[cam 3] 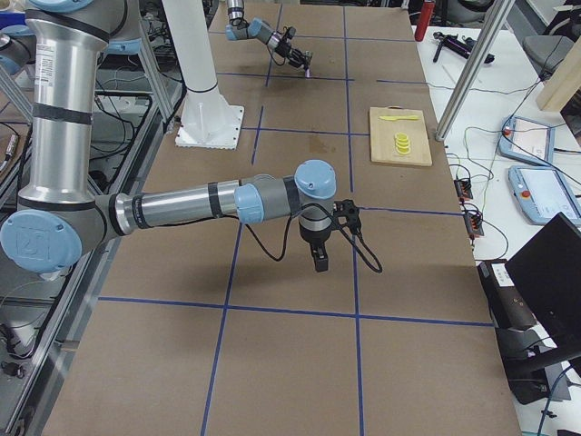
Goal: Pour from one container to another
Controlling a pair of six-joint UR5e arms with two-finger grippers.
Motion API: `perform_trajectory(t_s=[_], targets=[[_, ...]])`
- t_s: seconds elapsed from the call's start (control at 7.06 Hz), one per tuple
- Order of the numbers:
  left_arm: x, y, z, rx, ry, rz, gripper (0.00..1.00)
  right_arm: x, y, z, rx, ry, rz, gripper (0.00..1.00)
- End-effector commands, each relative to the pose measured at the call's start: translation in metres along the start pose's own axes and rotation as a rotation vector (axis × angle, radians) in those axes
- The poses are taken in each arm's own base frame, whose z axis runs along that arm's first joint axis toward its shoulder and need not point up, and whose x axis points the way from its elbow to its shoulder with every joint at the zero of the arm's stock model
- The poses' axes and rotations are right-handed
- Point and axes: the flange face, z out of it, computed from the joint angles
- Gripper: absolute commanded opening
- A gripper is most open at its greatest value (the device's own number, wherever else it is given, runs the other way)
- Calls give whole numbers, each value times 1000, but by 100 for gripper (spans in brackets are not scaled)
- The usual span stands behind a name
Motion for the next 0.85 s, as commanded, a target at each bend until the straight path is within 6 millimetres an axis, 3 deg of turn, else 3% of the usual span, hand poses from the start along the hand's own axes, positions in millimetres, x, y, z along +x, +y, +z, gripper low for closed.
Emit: perform_trajectory(t_s=[0.0, 0.71], targets=[[-2, -4, 0, 30, -9, -4, 4, 0, 0, 0, 0, 0, 0, 100], [-4, -13, -6, 67, 27, 9, 0, 0, 0, 0, -1, 0, -1, 100]])
